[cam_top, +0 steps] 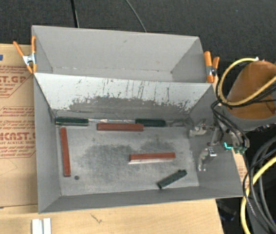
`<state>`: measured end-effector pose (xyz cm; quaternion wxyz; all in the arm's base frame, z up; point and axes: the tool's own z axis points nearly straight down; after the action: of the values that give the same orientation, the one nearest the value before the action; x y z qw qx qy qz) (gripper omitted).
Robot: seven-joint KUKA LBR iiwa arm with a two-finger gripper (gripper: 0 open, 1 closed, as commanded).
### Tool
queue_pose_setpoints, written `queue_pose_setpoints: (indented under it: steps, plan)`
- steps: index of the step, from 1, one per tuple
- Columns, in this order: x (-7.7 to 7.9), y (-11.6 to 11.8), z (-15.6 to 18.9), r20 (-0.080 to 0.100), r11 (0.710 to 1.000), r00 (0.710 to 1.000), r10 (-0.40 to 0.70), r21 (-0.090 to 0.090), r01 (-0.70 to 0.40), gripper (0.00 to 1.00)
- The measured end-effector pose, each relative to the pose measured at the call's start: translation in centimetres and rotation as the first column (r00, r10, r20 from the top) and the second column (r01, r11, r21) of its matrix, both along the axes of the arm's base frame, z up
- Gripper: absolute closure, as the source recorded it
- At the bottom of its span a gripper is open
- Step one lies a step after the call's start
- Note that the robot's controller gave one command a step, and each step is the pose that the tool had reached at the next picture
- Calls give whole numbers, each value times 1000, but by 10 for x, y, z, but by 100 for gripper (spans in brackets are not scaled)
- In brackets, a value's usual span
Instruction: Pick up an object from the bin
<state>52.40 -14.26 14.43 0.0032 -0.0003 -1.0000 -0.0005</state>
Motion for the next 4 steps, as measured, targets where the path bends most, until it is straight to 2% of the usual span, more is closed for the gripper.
queue_pose_setpoints:
  steps: [1,2,3,4]
  plan:
    - [2,1,4,7,1000,1000,2,-2,-2,0]
    - [8,26,-24,16,994,994,112,-7,-112,0]
    - [11,69,-35,2,989,989,147,2,-147,0]
    - [15,91,-29,7,989,989,146,-1,-146,0]
